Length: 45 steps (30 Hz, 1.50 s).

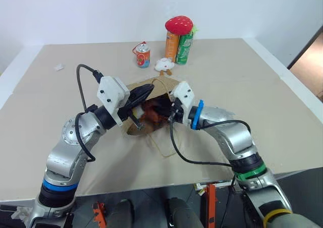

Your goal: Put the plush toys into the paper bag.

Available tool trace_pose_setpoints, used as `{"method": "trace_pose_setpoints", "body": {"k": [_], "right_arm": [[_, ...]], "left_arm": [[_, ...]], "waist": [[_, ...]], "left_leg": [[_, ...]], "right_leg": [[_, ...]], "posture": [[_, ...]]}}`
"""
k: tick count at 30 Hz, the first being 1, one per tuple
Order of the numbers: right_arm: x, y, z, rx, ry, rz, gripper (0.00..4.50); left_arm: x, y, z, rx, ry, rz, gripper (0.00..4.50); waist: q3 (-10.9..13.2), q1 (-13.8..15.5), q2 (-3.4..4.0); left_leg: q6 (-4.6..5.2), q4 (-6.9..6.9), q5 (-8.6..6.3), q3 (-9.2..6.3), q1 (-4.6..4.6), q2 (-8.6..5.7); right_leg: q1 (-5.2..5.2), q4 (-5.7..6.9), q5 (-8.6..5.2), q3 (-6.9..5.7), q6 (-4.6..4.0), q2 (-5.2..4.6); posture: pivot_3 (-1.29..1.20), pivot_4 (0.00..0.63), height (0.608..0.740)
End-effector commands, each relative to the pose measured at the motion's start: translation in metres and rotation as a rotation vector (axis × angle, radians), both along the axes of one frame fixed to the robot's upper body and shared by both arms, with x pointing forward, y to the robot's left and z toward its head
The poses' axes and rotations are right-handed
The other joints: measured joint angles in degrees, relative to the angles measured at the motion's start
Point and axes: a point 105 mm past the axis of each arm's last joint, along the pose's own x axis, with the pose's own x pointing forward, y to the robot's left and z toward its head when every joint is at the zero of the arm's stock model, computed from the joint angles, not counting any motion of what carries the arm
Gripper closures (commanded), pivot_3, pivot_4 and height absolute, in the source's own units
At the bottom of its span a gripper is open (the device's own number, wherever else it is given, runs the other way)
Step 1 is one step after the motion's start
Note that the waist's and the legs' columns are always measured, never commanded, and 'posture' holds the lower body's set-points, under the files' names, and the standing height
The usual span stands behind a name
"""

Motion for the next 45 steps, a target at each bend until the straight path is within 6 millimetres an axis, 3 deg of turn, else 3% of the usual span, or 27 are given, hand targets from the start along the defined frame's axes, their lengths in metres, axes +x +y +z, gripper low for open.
{"method": "trace_pose_setpoints", "body": {"k": [1, 4, 11, 15, 19, 25, 29, 35, 39, 41, 43, 45], "right_arm": [[-0.016, 0.001, 0.025, 0.061, -0.059, 0.067, 0.79], [-0.022, -0.001, 0.028, 0.047, -0.082, 0.086, 0.11], [-0.045, -0.026, 0.048, 0.064, -0.086, 0.154, 0.11], [-0.08, -0.052, 0.046, 0.036, 0.098, 0.297, 0.11], [-0.095, -0.07, 0.014, -0.077, 0.271, 0.288, 0.11], [-0.084, -0.073, -0.041, -0.137, 0.42, 0.158, 0.11], [-0.069, -0.065, -0.057, -0.114, 0.46, 0.071, 0.11], [-0.059, -0.052, -0.065, -0.111, 0.478, 0.033, 0.11], [-0.06, -0.054, -0.064, -0.128, 0.457, 0.043, 1.03], [-0.062, -0.054, -0.061, -0.127, 0.45, 0.061, 2.27], [-0.063, -0.054, -0.06, -0.135, 0.432, 0.069, 2.93], [-0.064, -0.055, -0.059, -0.14, 0.419, 0.07, 3.88]], "left_arm": [[-0.007, 0.001, 0.01, -0.012, -0.048, 0.002, 4.5], [-0.005, 0.001, 0.01, -0.01, -0.048, 0.003, 4.5], [-0.005, 0.0, 0.01, -0.005, -0.049, -0.001, 4.5], [-0.006, 0.001, 0.01, -0.006, -0.049, 0.0, 4.5], [-0.007, 0.001, 0.01, -0.008, -0.05, -0.001, 4.5], [-0.006, 0.001, 0.011, -0.003, -0.054, -0.004, 4.5], [-0.006, 0.001, 0.01, 0.0, -0.052, -0.003, 4.5], [-0.006, 0.0, 0.01, 0.005, -0.055, -0.002, 4.5], [-0.006, 0.001, 0.01, 0.005, -0.054, 0.005, 4.5], [-0.005, 0.002, 0.01, 0.005, -0.054, 0.007, 4.5], [-0.006, 0.001, 0.009, 0.004, -0.054, 0.007, 4.5], [-0.006, 0.001, 0.009, 0.002, -0.053, 0.006, 4.5]], "waist": [[0.0, 0.0, 0.0], [0.0, 0.0, 0.0], [0.0, 0.0, 0.0], [0.0, 0.1, 0.0], [0.0, 0.2, 0.01], [0.0, 0.0, -0.03], [0.0, 0.0, -0.03], [-0.1, 0.0, -0.11], [-0.1, 0.0, -0.12], [-0.1, 0.0, -0.12], [-0.1, 0.0, -0.12], [-0.1, 0.0, -0.12]], "left_leg": [[0.0, 0.0, 0.0, 0.0, 0.0, 0.0], [0.0, 0.01, 0.0, 0.0, 0.0, 0.0], [0.0, 0.01, 0.0, 0.0, 0.01, -0.01], [0.0, 0.02, 0.0, 0.0, 0.0, -0.02], [0.0, 0.01, 0.0, -0.02, 0.0, -0.02], [0.0, 0.02, 0.0, 0.01, 0.09, 0.03], [0.04, 0.06, 0.03, 0.02, 0.09, 0.02], [0.04, 0.13, 0.03, 0.03, 0.02, 0.0], [0.03, 0.11, 0.02, 0.0, 0.01, -0.02], [0.03, 0.09, 0.02, 0.0, 0.01, -0.02], [0.03, 0.1, 0.02, 0.0, 0.01, -0.02], [0.03, 0.1, 0.02, 0.0, 0.01, -0.02]], "right_leg": [[0.0, 0.0, 0.0, 0.0, 0.0, 0.0], [0.0, 0.0, 0.0, 0.0, 0.0, 0.0], [0.01, 0.0, 0.0, 0.0, -0.01, -0.01], [0.01, 0.0, -0.02, 0.0, -0.03, -0.03], [0.02, 0.0, -0.18, -0.01, -0.3, -0.04], [0.02, 0.0, -0.2, -0.01, -0.33, 0.02], [0.02, 0.0, -0.19, -0.01, -0.32, 0.02], [0.03, 0.0, -0.17, 0.01, -0.28, -0.01], [0.03, 0.0, -0.16, 0.01, -0.28, 0.0], [0.03, 0.0, -0.17, 0.01, -0.28, 0.0], [0.03, 0.0, -0.16, 0.01, -0.28, 0.0], [0.03, 0.0, -0.17, 0.01, -0.28, 0.0]], "posture": [[0.0, 0.15, 0.74], [0.0, 0.15, 0.74], [0.0, 0.15, 0.74], [0.0, 0.15, 0.74], [0.0, 0.15, 0.74], [0.0, 0.15, 0.74], [0.0, 0.15, 0.74], [0.0, 0.15, 0.74], [0.0, 0.15, 0.74], [0.0, 0.15, 0.74], [0.0, 0.15, 0.74], [0.0, 0.15, 0.74]]}}
